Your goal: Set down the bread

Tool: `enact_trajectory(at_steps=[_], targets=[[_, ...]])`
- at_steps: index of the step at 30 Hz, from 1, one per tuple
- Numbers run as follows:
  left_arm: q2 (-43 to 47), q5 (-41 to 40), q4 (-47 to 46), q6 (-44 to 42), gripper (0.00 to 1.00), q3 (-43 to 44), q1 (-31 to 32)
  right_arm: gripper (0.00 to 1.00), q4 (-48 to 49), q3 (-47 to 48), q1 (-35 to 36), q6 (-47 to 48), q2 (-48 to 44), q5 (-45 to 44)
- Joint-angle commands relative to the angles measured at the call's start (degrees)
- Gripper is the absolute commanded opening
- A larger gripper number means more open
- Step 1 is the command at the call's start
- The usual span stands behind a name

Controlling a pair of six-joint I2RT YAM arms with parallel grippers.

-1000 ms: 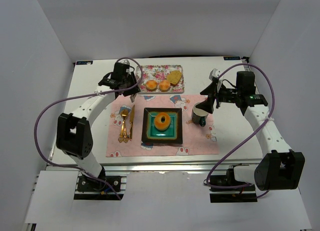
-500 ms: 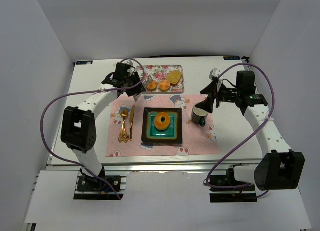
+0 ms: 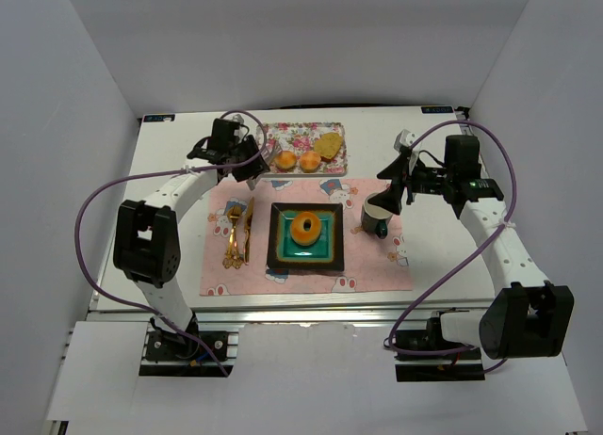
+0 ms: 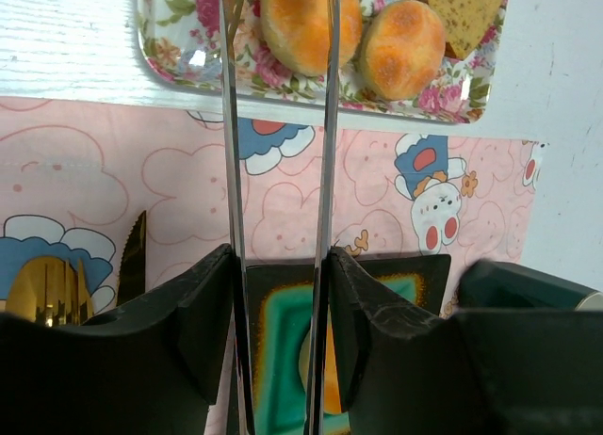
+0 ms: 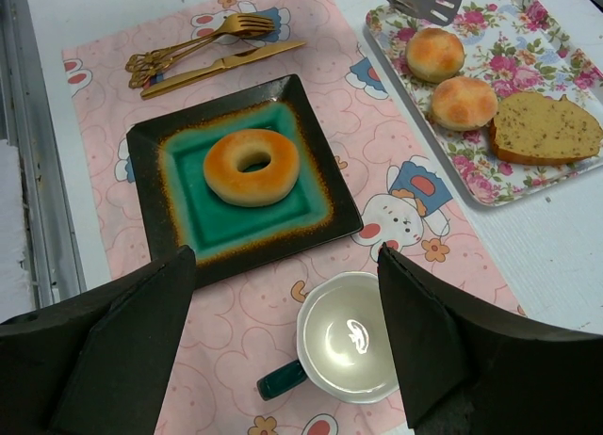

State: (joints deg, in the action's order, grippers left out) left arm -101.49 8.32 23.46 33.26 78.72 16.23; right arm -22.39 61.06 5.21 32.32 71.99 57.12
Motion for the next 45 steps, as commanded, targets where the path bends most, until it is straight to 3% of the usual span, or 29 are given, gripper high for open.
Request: enact_trajectory(at_steps=[1, 11, 23, 45], targets=[[2.8, 2.4, -2.5, 0.7, 0.53, -1.1, -0.7, 0.83, 1.5, -0.1, -0.2, -0.5, -0.4, 1.0], [1.1, 7.7, -4.8, 2.0, 0.54, -2.8, -0.8, 0.83, 1.5, -0.1, -0.2, -0.6, -0.4, 1.0], [0.8, 5.8, -0.4, 0.7, 0.55, -1.8, -1.6, 0.83, 1.5, -0.5, -0.2, -0.7, -0.6, 1.1], [-2.7, 10.4, 0.3, 0.8, 0.59, -0.1, -1.6, 0.83, 1.7, -1.2, -0.2, -0.8, -1.0, 1.2]])
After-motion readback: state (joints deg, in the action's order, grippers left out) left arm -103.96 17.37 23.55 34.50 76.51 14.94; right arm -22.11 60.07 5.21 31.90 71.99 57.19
